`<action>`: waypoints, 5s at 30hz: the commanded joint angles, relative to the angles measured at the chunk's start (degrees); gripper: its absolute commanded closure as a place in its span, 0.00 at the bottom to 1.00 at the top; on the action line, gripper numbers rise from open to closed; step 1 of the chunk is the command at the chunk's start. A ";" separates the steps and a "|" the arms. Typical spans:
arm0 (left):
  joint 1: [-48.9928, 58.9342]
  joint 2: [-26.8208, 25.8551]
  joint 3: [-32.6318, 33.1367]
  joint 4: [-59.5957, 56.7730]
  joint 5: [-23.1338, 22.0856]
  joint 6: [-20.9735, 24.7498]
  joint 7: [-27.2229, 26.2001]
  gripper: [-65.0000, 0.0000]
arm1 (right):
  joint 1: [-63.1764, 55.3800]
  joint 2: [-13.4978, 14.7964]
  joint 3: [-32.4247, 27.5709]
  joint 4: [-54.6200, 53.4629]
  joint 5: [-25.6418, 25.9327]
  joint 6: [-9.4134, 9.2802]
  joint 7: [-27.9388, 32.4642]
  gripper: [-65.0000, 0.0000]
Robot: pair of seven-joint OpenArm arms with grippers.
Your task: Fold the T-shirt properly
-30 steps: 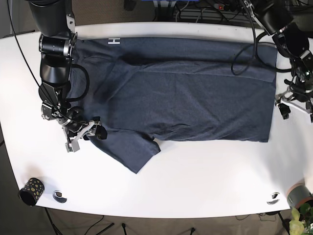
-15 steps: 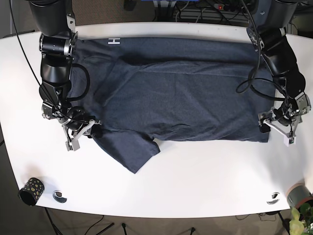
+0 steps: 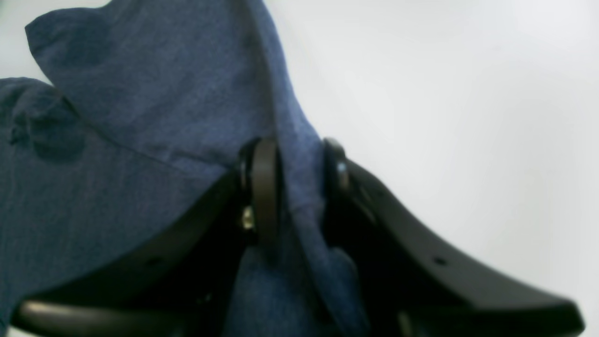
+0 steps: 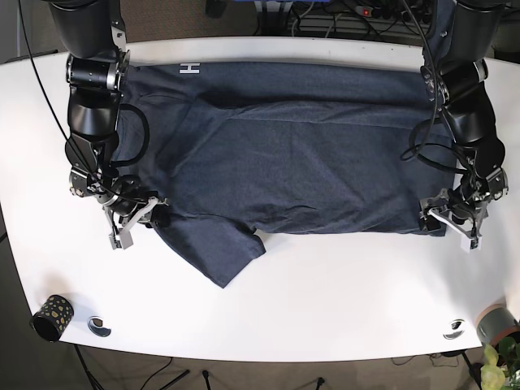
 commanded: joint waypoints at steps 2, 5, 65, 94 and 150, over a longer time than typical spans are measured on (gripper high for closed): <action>-0.68 -0.10 0.13 -0.50 0.00 -0.18 1.89 0.44 | 1.57 0.77 0.15 0.97 0.16 0.24 0.31 0.80; -0.59 -0.01 0.22 -0.58 0.00 -0.18 -0.22 0.66 | 1.75 0.77 0.15 0.97 0.16 0.24 0.31 0.80; 39.76 1.48 -4.09 61.31 -17.05 -0.18 7.25 1.00 | -33.33 0.33 14.21 66.38 0.25 0.77 -21.40 1.00; 51.02 1.39 -8.05 61.40 -20.40 0.00 7.34 0.37 | -45.82 -11.80 23.18 71.92 0.25 0.86 -23.60 0.39; 49.08 1.48 -4.79 52.08 -20.13 -0.09 7.07 0.35 | -19.18 -6.09 -0.64 39.04 0.16 0.24 -19.12 1.00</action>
